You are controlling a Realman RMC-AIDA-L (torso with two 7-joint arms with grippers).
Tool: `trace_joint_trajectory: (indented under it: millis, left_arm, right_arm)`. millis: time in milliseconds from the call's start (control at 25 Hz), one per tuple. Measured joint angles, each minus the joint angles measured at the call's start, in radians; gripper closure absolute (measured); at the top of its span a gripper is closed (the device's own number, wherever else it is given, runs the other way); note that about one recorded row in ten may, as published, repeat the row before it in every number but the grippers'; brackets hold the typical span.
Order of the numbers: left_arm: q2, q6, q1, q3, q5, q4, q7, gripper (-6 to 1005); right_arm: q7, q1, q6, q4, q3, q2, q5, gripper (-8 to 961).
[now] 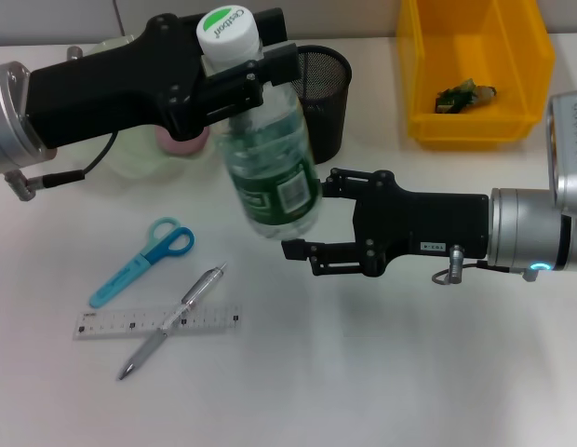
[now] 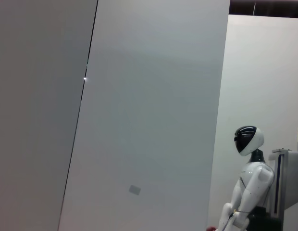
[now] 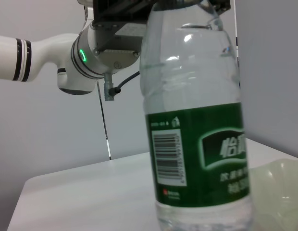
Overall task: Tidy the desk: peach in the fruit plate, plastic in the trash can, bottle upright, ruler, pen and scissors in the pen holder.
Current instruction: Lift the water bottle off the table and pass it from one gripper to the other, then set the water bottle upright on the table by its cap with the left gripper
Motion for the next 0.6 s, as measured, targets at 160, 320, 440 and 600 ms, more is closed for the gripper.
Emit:
trace_joint_trajectory:
  millis: [160, 320, 440, 600]
  left_arm:
    - [0.000, -0.002, 0.002, -0.002, 0.003, 0.009, 0.000, 581]
    - [0.000, -0.018, 0.005, -0.006, 0.009, 0.009, 0.000, 581]
    - [0.000, -0.036, 0.010, -0.007, 0.010, 0.009, 0.000, 581]
    - [0.002, -0.075, 0.019, -0.007, 0.014, 0.009, 0.004, 581]
  right_arm:
    - [-0.009, -0.009, -0.003, 0.000, 0.002, 0.000, 0.000, 166]
    - [-0.027, -0.024, -0.012, -0.003, 0.006, 0.000, 0.005, 166]
    - [-0.044, -0.040, -0.014, -0.002, 0.008, -0.001, 0.037, 166]
    - [-0.082, -0.083, -0.031, 0.000, 0.008, -0.003, 0.105, 166]
